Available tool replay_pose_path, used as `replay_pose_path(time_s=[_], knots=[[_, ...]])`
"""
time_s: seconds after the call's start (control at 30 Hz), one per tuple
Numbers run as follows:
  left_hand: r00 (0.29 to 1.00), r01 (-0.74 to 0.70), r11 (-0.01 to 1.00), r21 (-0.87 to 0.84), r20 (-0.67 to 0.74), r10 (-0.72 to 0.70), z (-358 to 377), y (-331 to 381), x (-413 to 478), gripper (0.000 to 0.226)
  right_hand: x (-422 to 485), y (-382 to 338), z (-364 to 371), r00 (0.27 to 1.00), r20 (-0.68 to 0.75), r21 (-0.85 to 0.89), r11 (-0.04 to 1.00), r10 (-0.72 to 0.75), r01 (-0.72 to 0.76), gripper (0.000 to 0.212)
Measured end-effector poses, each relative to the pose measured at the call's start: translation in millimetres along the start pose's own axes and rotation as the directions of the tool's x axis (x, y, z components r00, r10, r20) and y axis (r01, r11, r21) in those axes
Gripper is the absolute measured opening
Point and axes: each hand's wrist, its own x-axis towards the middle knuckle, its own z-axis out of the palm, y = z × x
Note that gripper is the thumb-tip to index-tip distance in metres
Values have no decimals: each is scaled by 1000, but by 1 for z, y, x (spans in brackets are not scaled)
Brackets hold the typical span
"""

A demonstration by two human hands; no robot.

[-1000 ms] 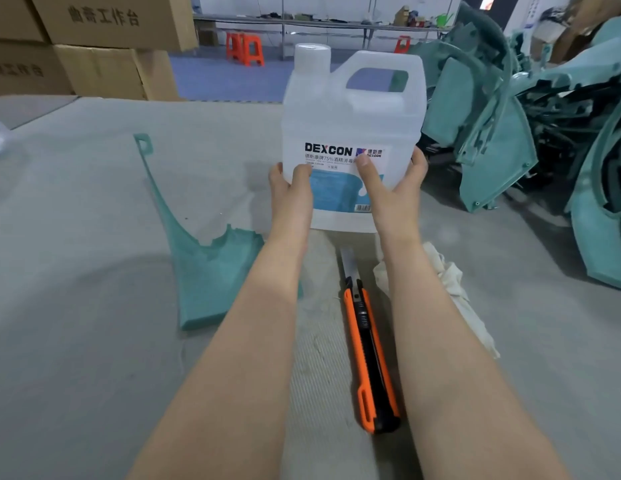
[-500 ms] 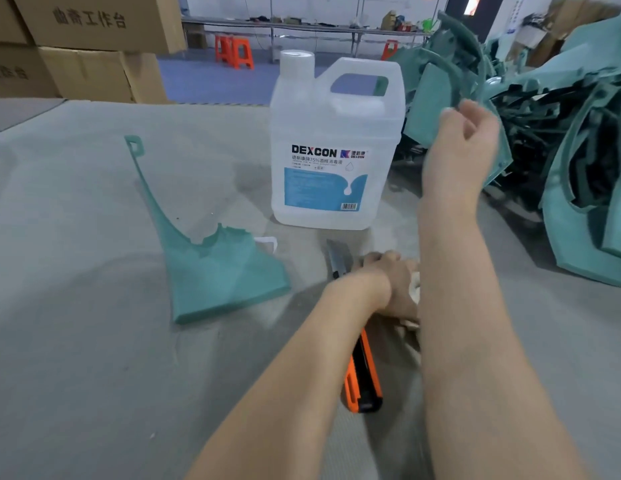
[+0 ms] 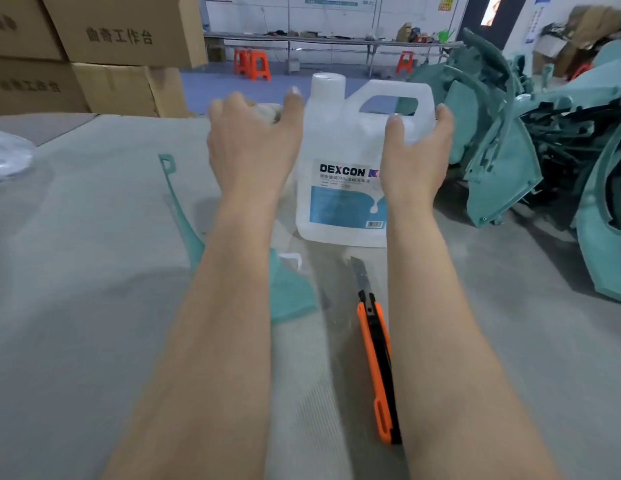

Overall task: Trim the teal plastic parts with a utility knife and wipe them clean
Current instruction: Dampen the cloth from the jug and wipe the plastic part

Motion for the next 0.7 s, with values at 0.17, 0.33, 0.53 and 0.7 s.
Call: replay_pose_path(time_s=[0.17, 0.33, 0.53, 0.7], knots=[[989, -145, 989, 28, -22, 146, 22, 14, 15, 34, 15, -1, 8, 998, -50, -141, 989, 42, -48, 60], [885, -390, 916, 95, 313, 344, 42, 27, 26, 48, 22, 1, 8, 997, -68, -125, 992, 24, -32, 48], [893, -339, 926, 169, 368, 259, 42, 36, 32, 40, 19, 1, 11, 995, -92, -44, 999, -26, 22, 44], [981, -171, 973, 155, 123, 153, 49, 36, 20, 63, 16, 2, 7, 992, -126, -45, 999, -25, 20, 41]])
